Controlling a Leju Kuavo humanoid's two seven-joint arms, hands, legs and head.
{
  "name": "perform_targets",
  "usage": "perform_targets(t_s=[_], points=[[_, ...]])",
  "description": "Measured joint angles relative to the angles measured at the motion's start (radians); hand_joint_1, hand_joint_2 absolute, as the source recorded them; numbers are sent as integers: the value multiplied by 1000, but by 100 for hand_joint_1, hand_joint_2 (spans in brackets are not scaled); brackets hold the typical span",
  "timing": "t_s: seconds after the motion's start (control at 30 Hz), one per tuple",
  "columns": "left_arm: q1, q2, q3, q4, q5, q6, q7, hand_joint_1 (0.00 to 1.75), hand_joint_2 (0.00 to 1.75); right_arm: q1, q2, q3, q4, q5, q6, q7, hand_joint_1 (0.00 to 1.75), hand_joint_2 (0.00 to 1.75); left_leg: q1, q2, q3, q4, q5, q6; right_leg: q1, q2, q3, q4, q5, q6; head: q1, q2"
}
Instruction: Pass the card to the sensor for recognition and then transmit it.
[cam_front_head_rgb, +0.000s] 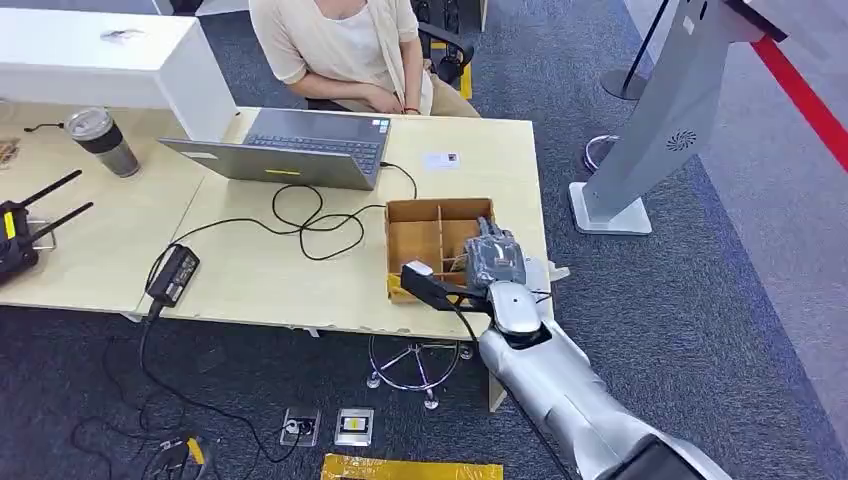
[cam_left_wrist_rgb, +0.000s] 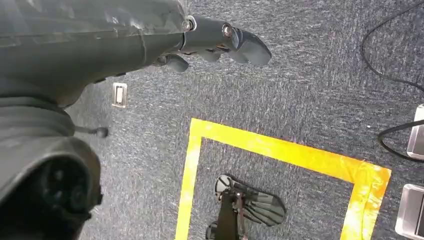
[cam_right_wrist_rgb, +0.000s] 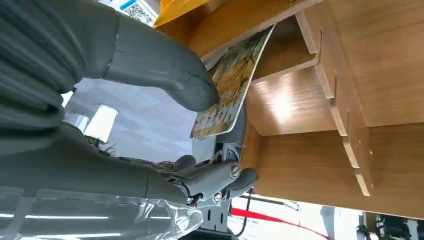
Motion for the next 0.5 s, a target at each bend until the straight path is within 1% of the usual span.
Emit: perform_targets(t_s=[0.3, 0.5], points=[[-4, 2, 0, 0, 0, 1, 0, 0, 0, 4, -8, 0, 5, 0, -16, -2, 175, 175, 0, 0, 0, 0, 0, 0, 0, 0, 0, 0, 0, 0, 0, 0], [-5, 3, -6, 0, 2, 1, 0, 0, 0, 4, -16, -2, 5, -3, -61, -2, 175, 175, 0, 0, 0, 0, 0, 0, 0, 0, 0, 0, 0, 0, 0, 0]])
